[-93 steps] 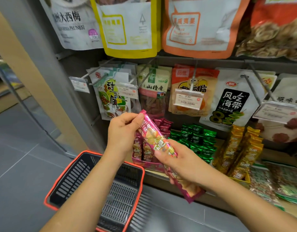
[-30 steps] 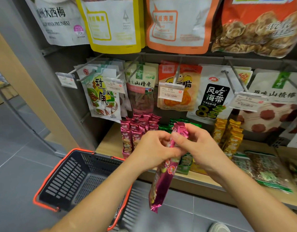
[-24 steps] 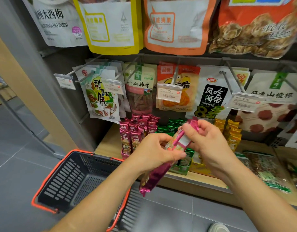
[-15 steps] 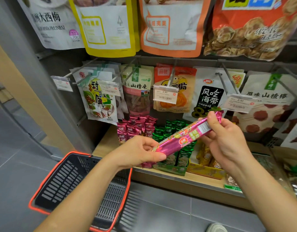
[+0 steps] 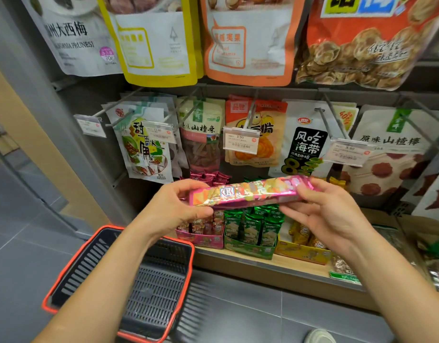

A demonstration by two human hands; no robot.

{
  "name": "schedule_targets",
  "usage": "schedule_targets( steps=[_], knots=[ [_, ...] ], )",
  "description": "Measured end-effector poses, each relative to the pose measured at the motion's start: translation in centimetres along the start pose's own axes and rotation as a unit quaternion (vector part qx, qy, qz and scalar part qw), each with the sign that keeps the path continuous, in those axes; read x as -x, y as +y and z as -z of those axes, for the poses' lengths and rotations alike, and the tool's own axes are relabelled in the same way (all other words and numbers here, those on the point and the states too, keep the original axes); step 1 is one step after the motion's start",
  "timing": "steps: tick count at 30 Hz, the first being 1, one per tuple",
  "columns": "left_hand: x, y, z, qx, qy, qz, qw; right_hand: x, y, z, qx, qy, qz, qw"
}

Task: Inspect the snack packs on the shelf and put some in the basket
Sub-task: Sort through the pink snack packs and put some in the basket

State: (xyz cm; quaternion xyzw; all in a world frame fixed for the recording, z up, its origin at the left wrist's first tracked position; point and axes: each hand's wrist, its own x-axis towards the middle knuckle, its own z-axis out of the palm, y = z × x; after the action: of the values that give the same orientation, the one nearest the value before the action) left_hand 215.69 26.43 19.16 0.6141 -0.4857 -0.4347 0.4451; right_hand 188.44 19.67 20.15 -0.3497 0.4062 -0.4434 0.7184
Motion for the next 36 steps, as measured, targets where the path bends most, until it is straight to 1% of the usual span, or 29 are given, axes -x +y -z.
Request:
schedule_targets(
  steps=[2,3,5,6,10,13,15,16,17,18,19,20,21,23,24,25,26,28,29,31,32,33,34,35,36],
  knots=[
    [0.1,-0.2,0.6,0.033,-0.014,-0.003,0.999,0.2,0.1,0.3,0.046,-0.011,-0.04,0.998],
    [0.2,-0.2,0.7,0.06,-0.029,0.004,0.998,0.2,0.2,0.4,0.059,-0.006,-0.047,0.997],
    [0.3,-0.3,0.6,0.118,-0.037,0.015,0.992,0.2,0.2,0.4,0.064,0.005,-0.041,0.997],
    [0.2,-0.3,0.4,0.137,-0.025,0.013,0.99,0.1,0.2,0.4,0.057,0.007,-0.036,0.998],
    [-0.3,-0.6,-0.1,0.156,0.037,0.004,0.987,0.2,0.2,0.1,0.015,-0.015,-0.024,0.999],
    [-0.4,-0.8,0.3,0.184,0.028,0.013,0.982,0.1,0.5,0.1,0.055,-0.006,0.0,0.998],
    [-0.4,-0.9,0.4,0.175,0.013,0.018,0.984,0.1,0.6,0.1,0.063,-0.003,0.017,0.998],
    [-0.5,-1.1,0.4,0.134,0.008,0.016,0.991,0.1,0.6,0.0,0.066,-0.005,0.028,0.997],
    [-0.6,-1.3,0.5,0.054,0.006,0.007,0.998,0.2,0.6,0.0,0.08,-0.008,0.042,0.996],
    [-0.7,-1.6,0.7,-0.055,0.005,-0.009,0.998,0.2,0.7,-0.1,0.105,-0.009,0.062,0.992],
    [-0.7,-1.9,0.7,-0.169,-0.003,-0.027,0.985,0.2,0.7,-0.2,0.137,-0.008,0.089,0.987],
    [-0.7,-2.1,0.7,-0.263,-0.024,-0.038,0.964,0.4,0.6,-0.4,0.174,-0.008,0.122,0.977],
    [-0.6,-2.3,0.5,-0.331,-0.053,-0.04,0.941,0.5,0.7,-0.6,0.216,-0.006,0.159,0.963],
    [-0.5,-2.6,-0.7,-0.43,-0.106,-0.053,0.895,0.9,0.9,-1.3,0.303,0.005,0.231,0.925],
    [-0.5,-2.8,-1.4,-0.464,-0.118,-0.074,0.875,1.1,1.1,-1.7,0.341,0.014,0.26,0.903],
    [-0.4,-3.0,-2.2,-0.48,-0.121,-0.102,0.863,1.2,1.4,-2.0,0.372,0.02,0.285,0.883],
    [-0.4,-3.0,-3.0,-0.474,-0.118,-0.132,0.863,1.3,1.8,-2.4,0.394,0.021,0.306,0.867],
    [-0.2,-2.6,-4.2,-0.416,-0.094,-0.181,0.886,1.3,2.4,-3.1,0.419,-0.009,0.328,0.846],
    [-0.1,-2.4,-4.6,-0.386,-0.078,-0.2,0.897,1.2,2.8,-3.5,0.44,-0.039,0.331,0.834],
    [-0.1,-2.0,-4.8,-0.355,-0.048,-0.226,0.906,1.0,3.5,-4.2,0.497,-0.108,0.315,0.802],
    [-0.1,-1.8,-4.6,-0.352,-0.036,-0.229,0.907,0.9,3.8,-4.4,0.502,-0.142,0.29,0.803],
    [-0.1,-1.7,-4.2,-0.348,-0.025,-0.223,0.91,0.8,3.9,-4.6,0.476,-0.171,0.252,0.825],
    [-0.2,-1.7,-3.7,-0.334,-0.017,-0.21,0.919,0.6,4.0,-4.8,0.431,-0.186,0.208,0.858],
    [-0.2,-1.7,-3.1,-0.309,-0.01,-0.19,0.932,0.2,4.0,-4.8,0.408,-0.185,0.176,0.877],
    [-0.3,-1.6,-2.5,-0.284,-0.003,-0.175,0.943,-0.4,4.1,-4.7,0.42,-0.177,0.162,0.875]
  ],
)
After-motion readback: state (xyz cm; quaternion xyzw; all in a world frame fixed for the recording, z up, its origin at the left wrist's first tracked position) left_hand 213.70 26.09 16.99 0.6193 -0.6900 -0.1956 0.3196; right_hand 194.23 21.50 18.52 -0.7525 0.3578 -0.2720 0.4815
